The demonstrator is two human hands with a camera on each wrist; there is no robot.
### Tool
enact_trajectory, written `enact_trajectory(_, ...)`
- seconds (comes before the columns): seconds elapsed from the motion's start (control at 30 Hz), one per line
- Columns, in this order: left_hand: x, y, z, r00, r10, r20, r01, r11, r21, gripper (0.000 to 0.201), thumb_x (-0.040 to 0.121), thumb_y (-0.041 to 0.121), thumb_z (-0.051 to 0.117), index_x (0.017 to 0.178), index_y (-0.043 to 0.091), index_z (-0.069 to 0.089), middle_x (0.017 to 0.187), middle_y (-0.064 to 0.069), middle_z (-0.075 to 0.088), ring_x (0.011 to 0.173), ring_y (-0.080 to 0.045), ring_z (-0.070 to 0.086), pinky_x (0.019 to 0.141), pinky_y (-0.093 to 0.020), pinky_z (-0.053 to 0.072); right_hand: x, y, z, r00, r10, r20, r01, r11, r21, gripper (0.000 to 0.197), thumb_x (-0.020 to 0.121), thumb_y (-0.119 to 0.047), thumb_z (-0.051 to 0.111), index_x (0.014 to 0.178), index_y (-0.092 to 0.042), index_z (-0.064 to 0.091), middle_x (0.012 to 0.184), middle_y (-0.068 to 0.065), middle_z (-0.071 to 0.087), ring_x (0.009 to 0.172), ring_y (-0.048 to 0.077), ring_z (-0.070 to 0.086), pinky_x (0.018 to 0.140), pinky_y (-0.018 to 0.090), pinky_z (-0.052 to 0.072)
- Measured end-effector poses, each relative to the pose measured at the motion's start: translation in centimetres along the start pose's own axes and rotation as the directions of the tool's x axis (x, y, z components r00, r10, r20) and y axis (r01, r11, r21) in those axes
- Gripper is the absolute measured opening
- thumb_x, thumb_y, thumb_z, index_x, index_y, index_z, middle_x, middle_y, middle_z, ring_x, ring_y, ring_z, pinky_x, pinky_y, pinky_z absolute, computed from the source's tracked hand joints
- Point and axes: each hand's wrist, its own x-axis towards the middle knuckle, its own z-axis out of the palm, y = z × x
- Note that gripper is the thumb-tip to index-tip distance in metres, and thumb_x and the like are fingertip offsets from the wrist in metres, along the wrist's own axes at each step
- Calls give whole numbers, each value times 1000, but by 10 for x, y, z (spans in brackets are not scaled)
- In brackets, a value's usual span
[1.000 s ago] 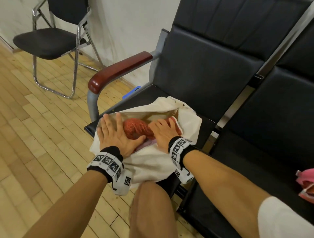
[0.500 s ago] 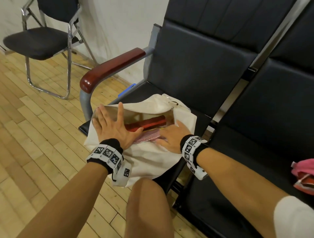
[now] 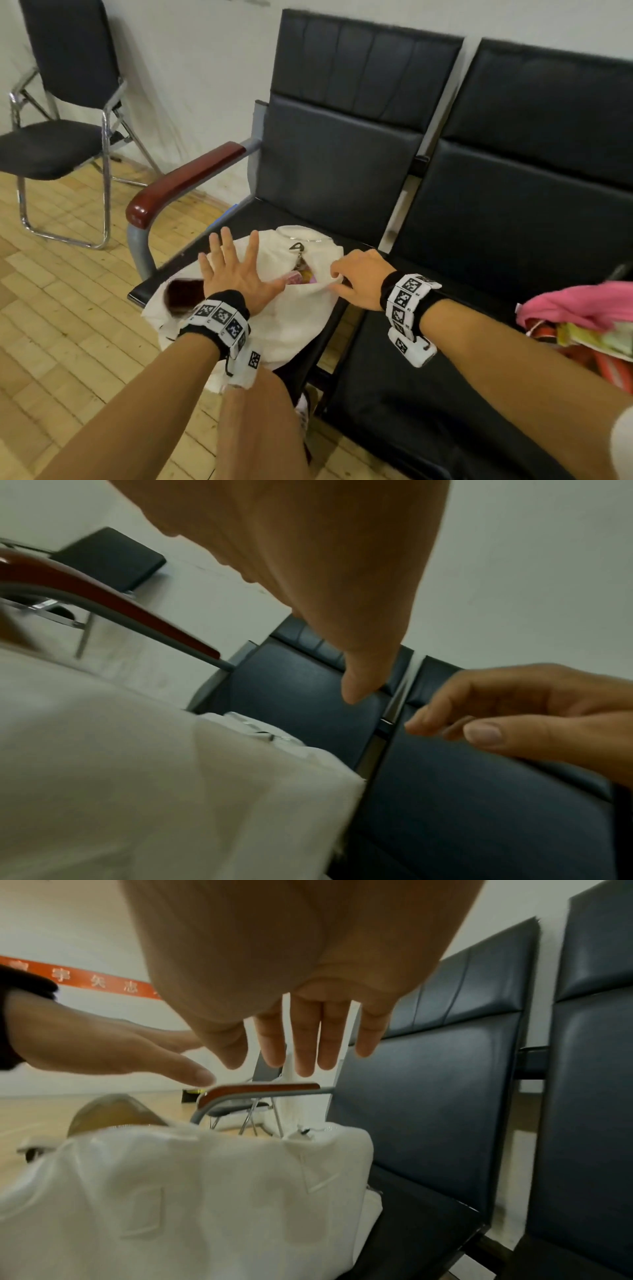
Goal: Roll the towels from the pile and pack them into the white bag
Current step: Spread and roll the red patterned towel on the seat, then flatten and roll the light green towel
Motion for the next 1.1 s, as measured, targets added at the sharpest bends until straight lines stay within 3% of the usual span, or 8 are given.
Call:
enact_trajectory(0.1,-7,43,-9,995,94,-31,-94,996,-5,103,77,86,34,154,38,-15,162,-14,-22,149,-34,-22,119,-58,-3,-34,10,-10,992,-6,-128,22,993,120,36,95,-46,49,122,-23,58,112,0,63,105,21,57,93,40,48)
enact_trajectory(0.23,-20,106,-18,968,249,-16,-249,966,-70,100,81,79,44,154,39,-11,165,-11,-14,151,-33,-16,120,-58,2,-81,41,-12,988,105,-114,-81,977,197,42,95,-43,53,134,-26,50,124,0,59,110,21,57,92,40,50)
enact_trajectory(0.4,-45,193,-19,892,452,-15,-450,883,-132,99,83,75,48,155,38,-8,165,-11,-7,152,-31,-9,121,-55,8,-152,91,-2,959,248,-134,-213,949,233,50,94,-43,56,140,-28,44,130,0,55,116,20,54,95,41,50)
enact_trajectory(0.6,-79,289,2,801,598,15,-590,793,-150,98,83,71,53,155,38,-5,165,-10,-3,152,-31,-3,122,-53,13,-232,141,31,895,417,-160,-368,892,263,55,94,-42,55,144,-25,39,136,1,51,122,21,51,99,41,47)
enact_trajectory(0.83,-115,377,34,734,677,57,-653,726,-214,95,85,62,60,156,37,1,165,-8,-3,152,-30,-1,120,-51,16,-310,197,90,783,602,-155,-550,787,280,52,91,-37,55,139,-22,46,134,1,52,121,23,50,101,39,43)
enact_trajectory(0.93,-122,402,50,728,684,58,-648,713,-268,93,85,59,61,156,35,5,165,-7,-2,152,-29,0,119,-51,20,-330,224,106,732,661,-166,-603,742,294,44,87,-33,57,130,-22,53,125,1,56,115,24,53,94,39,46)
enact_trajectory(1.1,-124,425,77,745,659,107,-596,728,-337,91,86,54,64,156,35,10,165,-6,-1,151,-29,2,117,-52,28,-341,273,125,641,757,-124,-714,648,265,43,89,-33,55,130,-18,52,128,5,54,116,31,51,93,41,45)
